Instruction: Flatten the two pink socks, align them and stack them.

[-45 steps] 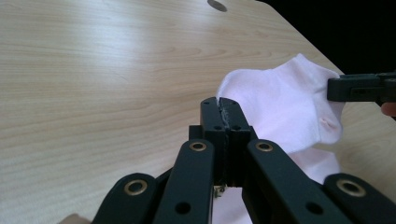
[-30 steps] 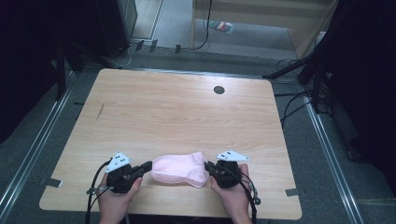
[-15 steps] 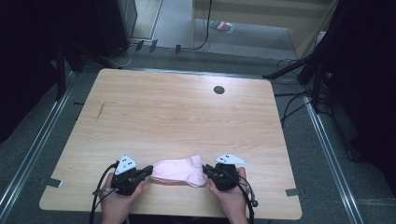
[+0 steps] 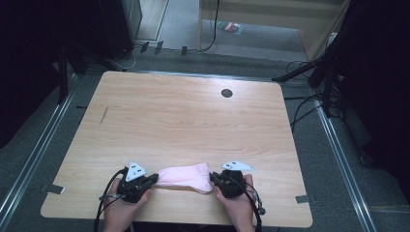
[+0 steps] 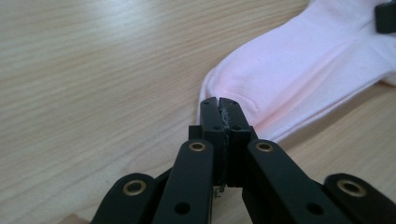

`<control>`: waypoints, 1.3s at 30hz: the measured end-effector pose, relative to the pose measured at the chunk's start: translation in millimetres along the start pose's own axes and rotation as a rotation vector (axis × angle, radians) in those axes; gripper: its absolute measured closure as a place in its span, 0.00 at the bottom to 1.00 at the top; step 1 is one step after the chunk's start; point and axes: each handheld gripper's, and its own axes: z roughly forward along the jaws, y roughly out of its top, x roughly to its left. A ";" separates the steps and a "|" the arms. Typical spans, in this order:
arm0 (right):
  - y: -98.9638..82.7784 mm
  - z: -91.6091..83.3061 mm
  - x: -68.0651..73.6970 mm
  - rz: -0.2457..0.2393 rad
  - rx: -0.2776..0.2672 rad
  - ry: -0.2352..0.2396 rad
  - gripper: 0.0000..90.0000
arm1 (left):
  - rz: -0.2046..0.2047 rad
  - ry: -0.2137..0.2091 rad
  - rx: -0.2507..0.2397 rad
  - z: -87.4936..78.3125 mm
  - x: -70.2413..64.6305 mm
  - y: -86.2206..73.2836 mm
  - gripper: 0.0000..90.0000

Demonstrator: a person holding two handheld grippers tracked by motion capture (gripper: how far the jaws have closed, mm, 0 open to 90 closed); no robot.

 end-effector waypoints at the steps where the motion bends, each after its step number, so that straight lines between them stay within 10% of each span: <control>1: 0.4 -0.3 0.6 -0.010 -0.001 -0.012 0.97 | 0.004 0.010 -0.005 1.0 1.3 0.6 1.00; 4: 0.4 0.3 1.3 -0.019 -0.025 -0.013 0.93 | -0.017 0.001 -0.026 3.3 3.9 3.1 1.00; 7: 2.7 -6.3 4.8 -0.012 -0.070 0.000 0.70 | -0.044 -0.010 -0.131 -9.2 3.7 6.2 0.76; 11: 3.7 -28.2 13.5 0.018 -0.178 0.025 0.72 | -0.037 -0.051 -0.236 -26.6 -0.2 11.7 0.80; 19: -12.7 -1.1 28.9 -0.033 0.012 0.061 0.83 | -0.006 -0.085 -0.008 4.1 4.1 3.2 0.93; 25: -13.2 2.1 26.3 -0.103 -0.036 -0.033 0.80 | 0.021 -0.098 -0.024 4.8 4.7 0.1 0.89; 34: -11.8 4.8 21.5 -0.086 -0.071 0.009 0.66 | 0.003 -0.094 -0.048 10.0 6.8 2.4 0.90; 39: -4.8 -8.8 3.8 -0.056 -0.179 0.003 0.49 | -0.055 -0.175 -0.187 1.2 19.4 1.9 0.63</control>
